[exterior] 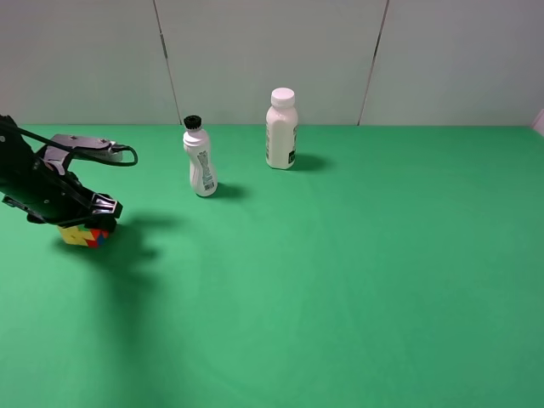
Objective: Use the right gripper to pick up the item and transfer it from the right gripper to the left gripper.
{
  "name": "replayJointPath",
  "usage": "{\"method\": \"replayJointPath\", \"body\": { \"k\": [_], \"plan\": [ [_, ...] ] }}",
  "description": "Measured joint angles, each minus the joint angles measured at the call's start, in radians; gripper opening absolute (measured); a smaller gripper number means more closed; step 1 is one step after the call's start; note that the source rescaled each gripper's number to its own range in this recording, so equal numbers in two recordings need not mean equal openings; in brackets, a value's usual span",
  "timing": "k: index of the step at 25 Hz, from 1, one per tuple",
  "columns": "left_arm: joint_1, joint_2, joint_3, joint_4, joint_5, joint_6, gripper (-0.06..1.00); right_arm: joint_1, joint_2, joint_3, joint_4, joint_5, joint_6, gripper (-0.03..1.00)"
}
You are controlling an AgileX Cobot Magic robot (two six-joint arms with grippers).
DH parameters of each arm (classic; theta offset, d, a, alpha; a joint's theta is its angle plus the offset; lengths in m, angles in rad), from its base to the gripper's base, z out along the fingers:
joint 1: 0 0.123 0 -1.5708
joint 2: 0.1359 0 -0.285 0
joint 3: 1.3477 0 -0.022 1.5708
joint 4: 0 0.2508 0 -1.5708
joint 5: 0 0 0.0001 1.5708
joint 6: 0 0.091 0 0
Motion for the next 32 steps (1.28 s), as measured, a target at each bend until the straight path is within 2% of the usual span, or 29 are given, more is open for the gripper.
{"method": "replayJointPath", "body": {
  "k": [1, 2, 4, 6, 10, 15, 20, 32],
  "plan": [
    [0.0, 0.0, 0.0, 0.0, -0.002, 0.0, 0.7, 0.0, 0.0, 0.0, 0.0, 0.0, 0.0, 1.0],
    [0.0, 0.0, 0.0, 0.0, -0.002, 0.0, 0.81, 0.0, 0.0, 0.0, 0.0, 0.0, 0.0, 1.0],
    [0.0, 0.0, 0.0, 0.0, -0.002, 0.0, 0.92, 0.0, 0.0, 0.0, 0.0, 0.0, 0.0, 1.0],
    [0.0, 0.0, 0.0, 0.0, -0.001, 0.0, 0.96, 0.0, 0.0, 0.0, 0.0, 0.0, 0.0, 1.0],
    [0.0, -0.011, 0.0, 0.0, 0.014, 0.0, 0.99, 0.0, 0.0, 0.0, 0.0, 0.0, 0.0, 1.0],
    [0.0, -0.111, -0.002, 0.0, 0.1, 0.0, 1.0, 0.0, 0.0, 0.0, 0.0, 0.0, 0.0, 1.0],
    [0.0, -0.3, -0.006, 0.0, 0.303, 0.0, 1.0, 0.0, 0.0, 0.0, 0.0, 0.0, 0.0, 1.0],
    [0.0, -0.779, -0.006, 0.001, 0.614, -0.001, 1.0, 0.0, 0.0, 0.0, 0.0, 0.0, 0.0, 1.0]
  ]
}}
